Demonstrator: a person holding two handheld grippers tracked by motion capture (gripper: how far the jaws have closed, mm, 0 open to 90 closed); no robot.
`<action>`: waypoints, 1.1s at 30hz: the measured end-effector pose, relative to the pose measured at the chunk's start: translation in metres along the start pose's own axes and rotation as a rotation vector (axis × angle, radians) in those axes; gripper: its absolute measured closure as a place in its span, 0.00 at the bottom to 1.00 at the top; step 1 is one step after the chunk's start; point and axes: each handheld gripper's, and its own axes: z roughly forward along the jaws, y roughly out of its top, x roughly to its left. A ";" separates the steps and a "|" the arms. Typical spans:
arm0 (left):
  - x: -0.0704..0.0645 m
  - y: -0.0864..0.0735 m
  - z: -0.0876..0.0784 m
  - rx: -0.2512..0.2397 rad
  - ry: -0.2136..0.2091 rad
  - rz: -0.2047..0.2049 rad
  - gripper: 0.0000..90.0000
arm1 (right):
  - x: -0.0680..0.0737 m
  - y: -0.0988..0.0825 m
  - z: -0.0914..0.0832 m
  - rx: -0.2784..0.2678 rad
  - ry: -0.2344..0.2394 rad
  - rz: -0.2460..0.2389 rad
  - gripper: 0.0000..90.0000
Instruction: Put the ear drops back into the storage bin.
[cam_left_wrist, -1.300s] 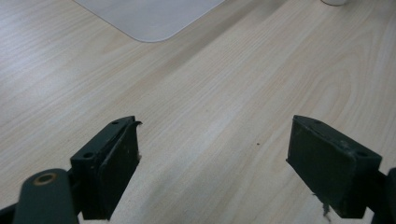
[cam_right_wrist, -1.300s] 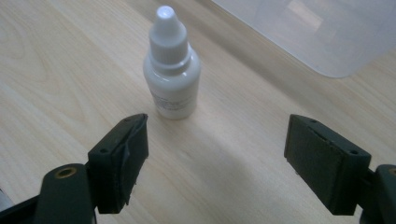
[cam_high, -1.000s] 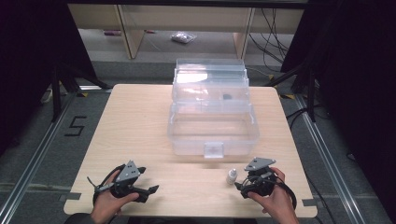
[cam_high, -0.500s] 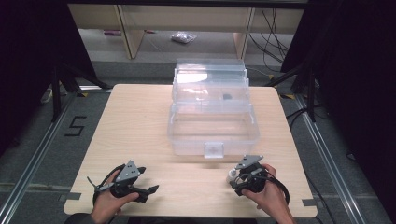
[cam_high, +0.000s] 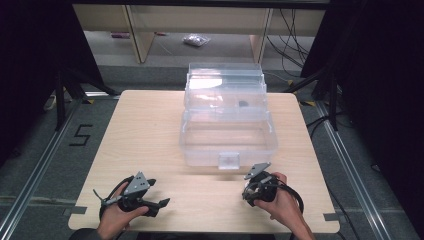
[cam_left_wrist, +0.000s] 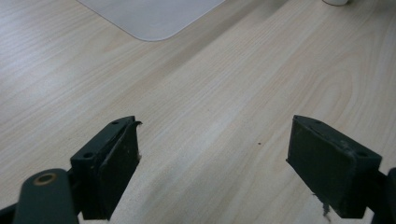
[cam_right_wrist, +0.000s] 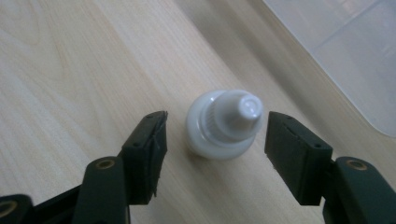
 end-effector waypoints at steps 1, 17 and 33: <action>0.000 0.000 0.000 0.000 0.000 0.000 0.18 | 0.000 0.001 0.000 0.007 0.008 -0.009 0.46; -0.001 0.000 0.001 -0.012 0.001 -0.011 0.18 | -0.004 0.006 0.009 0.038 0.037 -0.011 0.56; 0.000 0.000 0.000 -0.006 0.005 0.003 0.18 | -0.004 0.009 0.009 0.045 0.060 0.001 0.67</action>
